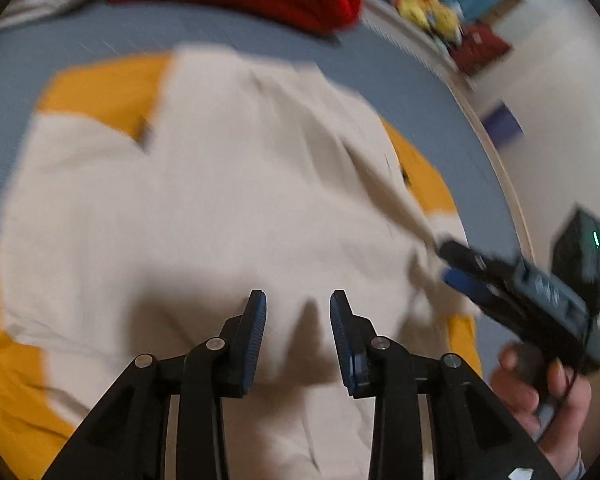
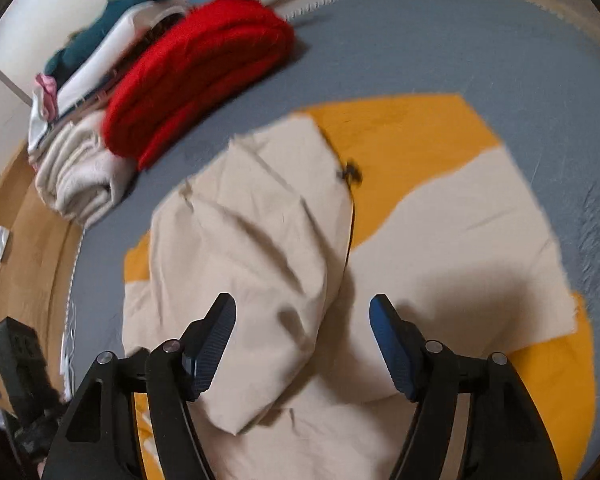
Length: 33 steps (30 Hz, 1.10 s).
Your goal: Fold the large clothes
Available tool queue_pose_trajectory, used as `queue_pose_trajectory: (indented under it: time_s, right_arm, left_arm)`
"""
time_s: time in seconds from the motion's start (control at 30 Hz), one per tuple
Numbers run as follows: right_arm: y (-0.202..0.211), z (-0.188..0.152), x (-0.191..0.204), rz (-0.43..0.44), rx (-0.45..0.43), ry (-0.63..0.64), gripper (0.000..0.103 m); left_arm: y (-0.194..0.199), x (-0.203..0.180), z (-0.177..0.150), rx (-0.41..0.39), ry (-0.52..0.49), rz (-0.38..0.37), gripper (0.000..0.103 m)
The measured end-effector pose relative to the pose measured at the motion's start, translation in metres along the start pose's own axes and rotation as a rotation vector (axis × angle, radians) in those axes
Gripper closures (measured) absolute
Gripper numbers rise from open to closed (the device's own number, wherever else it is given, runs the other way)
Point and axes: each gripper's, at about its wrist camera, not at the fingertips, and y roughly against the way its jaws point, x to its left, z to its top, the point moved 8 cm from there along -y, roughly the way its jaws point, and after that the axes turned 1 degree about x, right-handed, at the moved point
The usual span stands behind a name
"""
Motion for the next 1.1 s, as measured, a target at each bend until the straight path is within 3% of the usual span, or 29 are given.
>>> queue_pose_trajectory:
  time_s: [0.07, 0.13, 0.17, 0.2, 0.23, 0.33, 0.43, 0.5, 0.57, 0.63, 0.77, 0.87, 0.93, 1.0, 1.07, 1.1]
  right_arm:
    - [-0.012, -0.005, -0.007, 0.013, 0.039, -0.049, 0.036]
    - [-0.021, -0.014, -0.019, 0.017, 0.068, -0.098, 0.061]
    - [-0.026, -0.015, -0.023, 0.033, 0.083, -0.121, 0.089]
    - [-0.03, -0.017, -0.021, 0.052, 0.091, -0.13, 0.098]
    - [-0.033, -0.018, -0.02, 0.072, 0.094, -0.143, 0.1]
    - [-0.031, -0.02, -0.026, 0.051, 0.075, -0.159, 0.101]
    - [-0.038, -0.025, -0.047, -0.062, 0.108, -0.175, 0.1]
    - [-0.038, -0.029, -0.055, -0.14, 0.113, -0.17, 0.086]
    - [-0.038, -0.03, -0.05, -0.17, 0.113, -0.128, 0.083]
    - [-0.031, -0.027, -0.043, -0.211, 0.07, -0.088, 0.077]
    - [0.005, -0.012, -0.02, -0.275, -0.12, 0.005, 0.076]
    - [0.022, -0.006, 0.001, -0.222, -0.197, 0.083, 0.075]
    - [0.014, -0.011, 0.014, -0.143, -0.167, 0.111, 0.073]
    - [-0.015, -0.025, 0.022, -0.06, -0.024, 0.119, 0.069]
    - [-0.049, -0.049, 0.008, -0.115, 0.14, 0.11, 0.069]
    - [-0.053, -0.055, 0.003, -0.14, 0.16, 0.108, 0.069]
  left_arm:
    - [-0.022, -0.006, -0.011, 0.078, -0.001, 0.001, 0.073]
    - [-0.045, 0.0, -0.029, 0.167, -0.012, 0.069, 0.073]
    - [-0.047, -0.002, -0.03, 0.163, -0.021, 0.075, 0.073]
    - [-0.046, -0.003, -0.03, 0.159, -0.032, 0.078, 0.073]
    - [-0.044, -0.006, -0.028, 0.164, -0.033, 0.069, 0.073]
    - [-0.032, -0.014, -0.016, 0.135, -0.036, 0.037, 0.073]
    - [-0.012, 0.008, -0.008, 0.067, -0.014, 0.049, 0.073]
    - [-0.01, 0.023, -0.004, 0.045, 0.02, 0.085, 0.073]
    - [-0.014, 0.043, -0.007, 0.068, 0.048, 0.165, 0.074]
    - [-0.015, 0.053, -0.013, 0.087, 0.06, 0.212, 0.077]
    - [0.004, 0.047, -0.007, 0.03, 0.056, 0.177, 0.077]
    - [0.013, 0.042, -0.003, -0.009, 0.044, 0.166, 0.077]
    - [0.015, 0.038, 0.004, -0.026, 0.053, 0.156, 0.077]
    - [0.018, 0.037, 0.01, -0.044, 0.057, 0.149, 0.077]
    - [0.023, 0.036, 0.011, -0.069, 0.042, 0.152, 0.077]
    - [0.029, 0.036, 0.012, -0.089, 0.027, 0.16, 0.077]
